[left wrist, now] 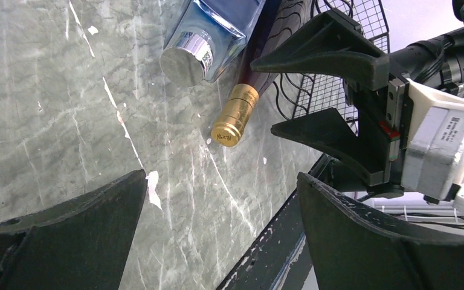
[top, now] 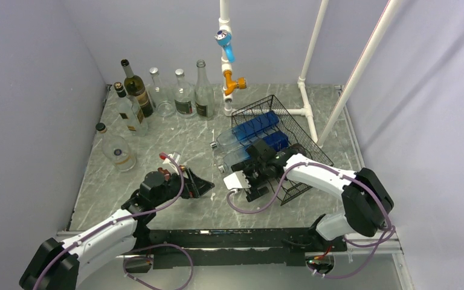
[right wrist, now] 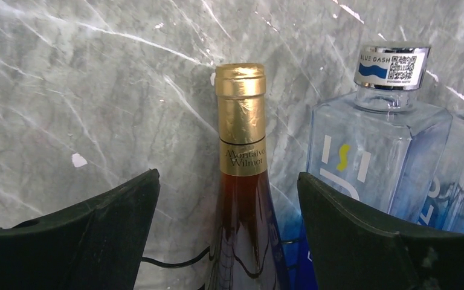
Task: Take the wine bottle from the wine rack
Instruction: Pick up the wine bottle from the wine rack.
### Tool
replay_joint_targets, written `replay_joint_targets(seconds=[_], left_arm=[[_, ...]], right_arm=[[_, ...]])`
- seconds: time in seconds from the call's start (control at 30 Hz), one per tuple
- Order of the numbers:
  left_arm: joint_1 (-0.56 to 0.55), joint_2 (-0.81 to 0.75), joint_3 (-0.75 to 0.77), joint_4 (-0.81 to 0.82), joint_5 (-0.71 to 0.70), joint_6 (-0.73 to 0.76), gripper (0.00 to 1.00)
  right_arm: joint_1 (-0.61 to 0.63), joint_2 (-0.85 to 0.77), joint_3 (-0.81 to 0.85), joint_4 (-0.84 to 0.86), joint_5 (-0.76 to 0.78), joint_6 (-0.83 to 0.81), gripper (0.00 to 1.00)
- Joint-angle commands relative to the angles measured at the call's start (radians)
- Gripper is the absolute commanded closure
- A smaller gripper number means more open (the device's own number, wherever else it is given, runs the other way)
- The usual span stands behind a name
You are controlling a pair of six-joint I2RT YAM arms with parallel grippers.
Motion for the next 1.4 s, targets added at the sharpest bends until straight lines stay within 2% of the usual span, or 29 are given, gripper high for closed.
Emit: replay_joint_targets(seconds=[0.0, 0.47, 0.83, 1.0, 1.17, 1.37], left_arm=[[-0.004, -0.003, -0.007, -0.004, -0.012, -0.009, 0.01], [-0.004, 0.002, -0.014, -0.006, -0.017, -0.010, 0.00], [-0.004, -0.022, -0.013, -0.032, -0.025, -0.006, 0.00], [-0.004, -0.023, -0.011, -0.037, -0.028, -0.005, 0.00], [-0.003, -0.022, -0.008, -0.041, -0.027, -0.002, 0.01], [-0.003, -0.024, -0.007, -0.047, -0.030, 0.001, 0.01]], right_arm=[[0.003, 0.018, -0.012, 0.061, 0.069, 0.021, 0.16], [-0.001, 0.082, -0.041, 0.120, 0.189, 0.042, 0.28], [-0.014, 0.106, -0.058, 0.144, 0.236, 0.027, 0.30], [-0.013, 0.121, -0.059, 0.146, 0.252, 0.024, 0.35], [-0.013, 0.130, -0.047, 0.131, 0.238, 0.027, 0.50], [-0.013, 0.124, -0.026, 0.099, 0.181, 0.036, 0.77]])
